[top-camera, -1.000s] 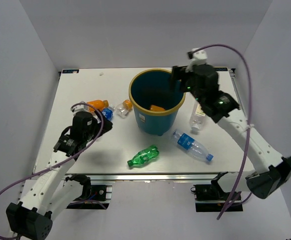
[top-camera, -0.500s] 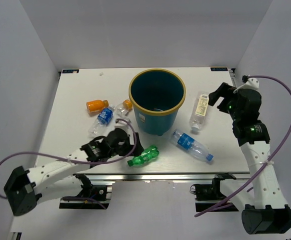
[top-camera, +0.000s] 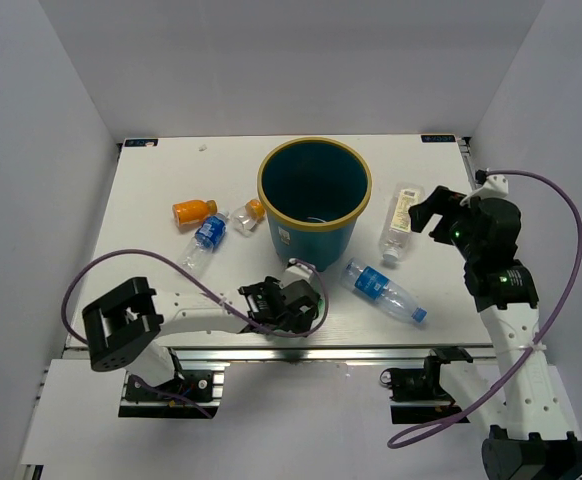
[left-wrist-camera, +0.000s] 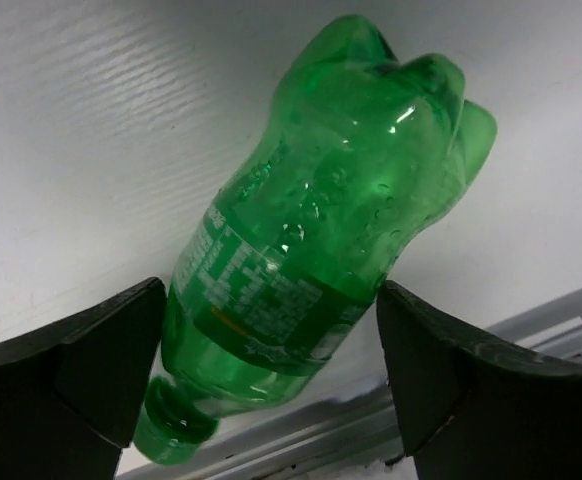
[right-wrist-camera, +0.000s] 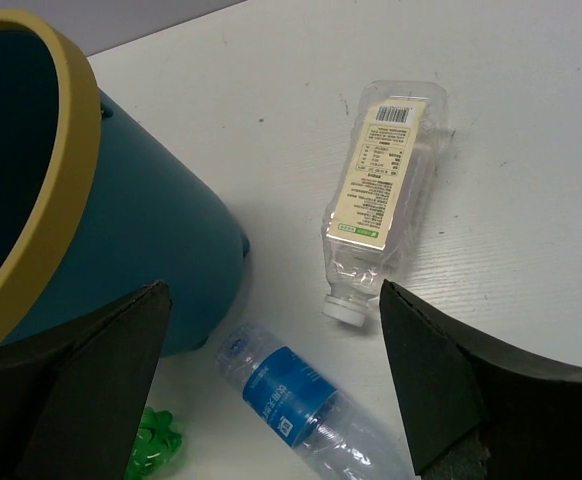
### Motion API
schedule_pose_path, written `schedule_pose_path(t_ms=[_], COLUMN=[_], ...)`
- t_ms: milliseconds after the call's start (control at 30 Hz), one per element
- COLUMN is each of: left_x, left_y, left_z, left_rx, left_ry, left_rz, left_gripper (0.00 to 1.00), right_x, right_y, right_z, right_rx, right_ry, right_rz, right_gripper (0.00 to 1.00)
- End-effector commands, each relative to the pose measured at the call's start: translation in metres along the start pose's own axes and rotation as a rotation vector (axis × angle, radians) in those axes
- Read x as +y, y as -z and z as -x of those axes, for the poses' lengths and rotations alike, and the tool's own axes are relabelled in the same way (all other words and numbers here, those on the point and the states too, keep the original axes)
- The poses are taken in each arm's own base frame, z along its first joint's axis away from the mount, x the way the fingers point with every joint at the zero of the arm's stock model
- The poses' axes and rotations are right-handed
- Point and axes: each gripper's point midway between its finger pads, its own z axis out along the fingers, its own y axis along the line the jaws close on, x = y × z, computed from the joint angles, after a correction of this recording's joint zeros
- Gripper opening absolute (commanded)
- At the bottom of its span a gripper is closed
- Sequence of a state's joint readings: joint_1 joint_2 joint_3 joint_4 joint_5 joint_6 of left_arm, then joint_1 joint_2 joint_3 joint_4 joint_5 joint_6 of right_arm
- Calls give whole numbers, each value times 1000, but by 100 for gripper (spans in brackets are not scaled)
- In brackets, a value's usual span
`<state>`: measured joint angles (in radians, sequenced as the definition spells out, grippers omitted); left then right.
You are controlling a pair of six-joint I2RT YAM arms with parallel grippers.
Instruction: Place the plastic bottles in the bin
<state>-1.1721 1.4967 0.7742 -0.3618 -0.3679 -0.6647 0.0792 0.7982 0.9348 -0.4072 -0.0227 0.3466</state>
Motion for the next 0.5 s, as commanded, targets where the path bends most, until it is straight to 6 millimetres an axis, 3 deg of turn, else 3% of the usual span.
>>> schedule_pose_path(t_ms=[0, 67, 100, 233, 333, 467], left_x=[-8, -10, -16, -29, -44, -82], left_y=[3, 1, 4, 19, 44, 98], left_z=[23, 23, 28, 41, 59, 89], left_rx=[-64, -57, -66, -107, -166, -285], left_ry=[-34, -51, -53, -74, -104, -157], left_rz=[39, 53, 43, 33, 3, -123], left_gripper=[93, 85, 74, 50, 38, 30], right_x=[-3, -10, -12, -14, -5, 1], right_y=[-1, -5, -7, -11, -13, -13], right_z=[-5, -19, -24, -45, -58, -71], right_rx=[-9, 25, 37, 94, 120, 149], right_ry=[21, 15, 10, 16, 56, 71], right_rz=[5, -14, -20, -1, 80, 143], right_gripper=[89, 89, 89, 89, 89, 89])
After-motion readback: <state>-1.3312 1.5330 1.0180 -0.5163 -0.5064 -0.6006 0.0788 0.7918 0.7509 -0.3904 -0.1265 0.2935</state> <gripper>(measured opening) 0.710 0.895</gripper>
